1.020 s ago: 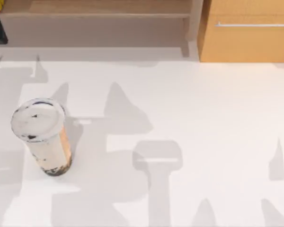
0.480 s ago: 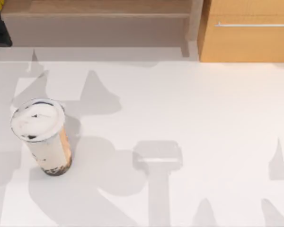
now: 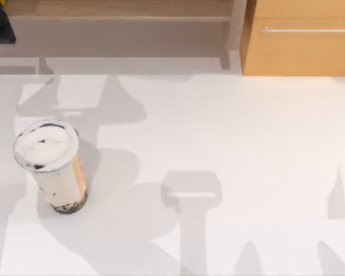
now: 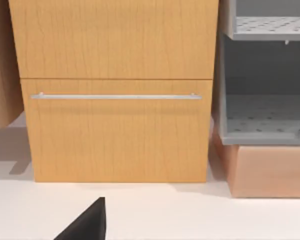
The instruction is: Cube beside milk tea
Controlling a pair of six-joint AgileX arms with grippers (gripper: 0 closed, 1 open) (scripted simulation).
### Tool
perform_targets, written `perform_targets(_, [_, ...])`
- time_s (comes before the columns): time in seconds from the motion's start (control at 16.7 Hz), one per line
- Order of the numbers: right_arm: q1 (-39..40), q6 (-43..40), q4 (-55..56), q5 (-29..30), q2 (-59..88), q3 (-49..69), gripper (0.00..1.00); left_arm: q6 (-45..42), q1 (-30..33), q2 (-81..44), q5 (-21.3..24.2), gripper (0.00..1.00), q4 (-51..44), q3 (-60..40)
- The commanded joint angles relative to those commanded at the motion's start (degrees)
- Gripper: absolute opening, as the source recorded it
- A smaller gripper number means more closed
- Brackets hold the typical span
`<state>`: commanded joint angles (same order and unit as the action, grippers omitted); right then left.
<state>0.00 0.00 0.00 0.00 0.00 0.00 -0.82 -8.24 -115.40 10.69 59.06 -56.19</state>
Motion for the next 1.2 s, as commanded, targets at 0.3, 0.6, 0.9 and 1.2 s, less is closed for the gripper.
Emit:
perform_targets(0.3, [0.00,0.00,0.00,0.00,0.00,0.00,1.00,0.04,0.77,-4.88,-0.71,1.00,-3.28,-8.19])
perform_targets(0.6, [0.00,0.00,0.00,0.00,0.00,0.00,1.00,0.04,0.80,-5.10,-0.73,0.92,-3.39,-8.51])
perform_targets(0.9, [0.00,0.00,0.00,0.00,0.00,0.00,1.00,0.04,0.80,-5.10,-0.73,0.55,-3.39,-8.51])
perform_targets(1.2, [0.00,0.00,0.00,0.00,0.00,0.00,1.00,0.04,0.80,-5.10,-0.73,0.17,-3.39,-8.51])
